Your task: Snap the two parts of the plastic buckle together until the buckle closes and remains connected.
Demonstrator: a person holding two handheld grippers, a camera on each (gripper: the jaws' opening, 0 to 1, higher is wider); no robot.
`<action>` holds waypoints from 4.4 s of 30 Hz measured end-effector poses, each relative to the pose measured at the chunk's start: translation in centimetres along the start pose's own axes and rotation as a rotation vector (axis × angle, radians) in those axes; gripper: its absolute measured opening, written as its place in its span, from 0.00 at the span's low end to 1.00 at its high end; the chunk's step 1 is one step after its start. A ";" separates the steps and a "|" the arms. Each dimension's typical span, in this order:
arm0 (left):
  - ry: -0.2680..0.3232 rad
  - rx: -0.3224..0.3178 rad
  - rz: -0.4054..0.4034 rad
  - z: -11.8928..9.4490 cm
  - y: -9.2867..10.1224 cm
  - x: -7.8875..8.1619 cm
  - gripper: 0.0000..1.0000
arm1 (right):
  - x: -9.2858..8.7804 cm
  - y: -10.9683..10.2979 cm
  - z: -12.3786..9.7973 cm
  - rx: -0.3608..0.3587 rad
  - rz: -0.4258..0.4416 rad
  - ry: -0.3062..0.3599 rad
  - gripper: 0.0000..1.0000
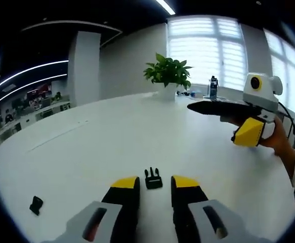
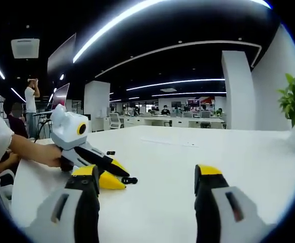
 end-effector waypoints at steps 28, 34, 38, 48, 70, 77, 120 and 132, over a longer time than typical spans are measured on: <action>0.001 -0.072 0.035 -0.8 0.3 0.1 0.12 | 0.1 -0.1 -0.1 -0.008 -0.007 0.008 0.76; 0.004 -0.120 0.066 -1.4 0.6 0.0 0.12 | 0.1 -0.1 -0.1 -0.006 -0.005 0.008 0.76; 0.021 -0.147 0.107 -2.1 0.4 -0.1 0.12 | 0.0 0.0 -0.1 0.001 -0.001 0.009 0.76; 0.039 -0.178 0.109 -4.6 -0.5 -1.2 0.12 | 0.0 0.1 0.0 0.005 0.007 0.006 0.76; -0.005 -0.301 0.156 -9.1 -1.9 -4.7 0.12 | -0.2 -0.4 0.3 0.032 0.021 -0.001 0.75; 0.000 -0.316 0.161 -9.5 -1.8 -4.7 0.12 | -0.4 -0.5 0.2 0.036 0.025 -0.004 0.75; -0.038 -0.312 0.214 -13.6 -4.3 -7.2 0.12 | -0.8 -1.2 0.7 0.063 0.001 -0.037 0.74; 0.009 -0.296 0.152 -14.0 -4.4 -6.6 0.19 | -0.8 -1.4 0.8 0.076 -0.010 -0.038 0.74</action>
Point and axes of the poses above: the point that each gripper's makers call its tool centre point, and the gripper's own axes: z roughly forward along the fingers, y roughly to its right, x roughly out of its top, the point moved 3 cm from there along -z, roughly backward along the fingers, and after that the axes turned 5 degrees about -y, right-handed, at the moved point
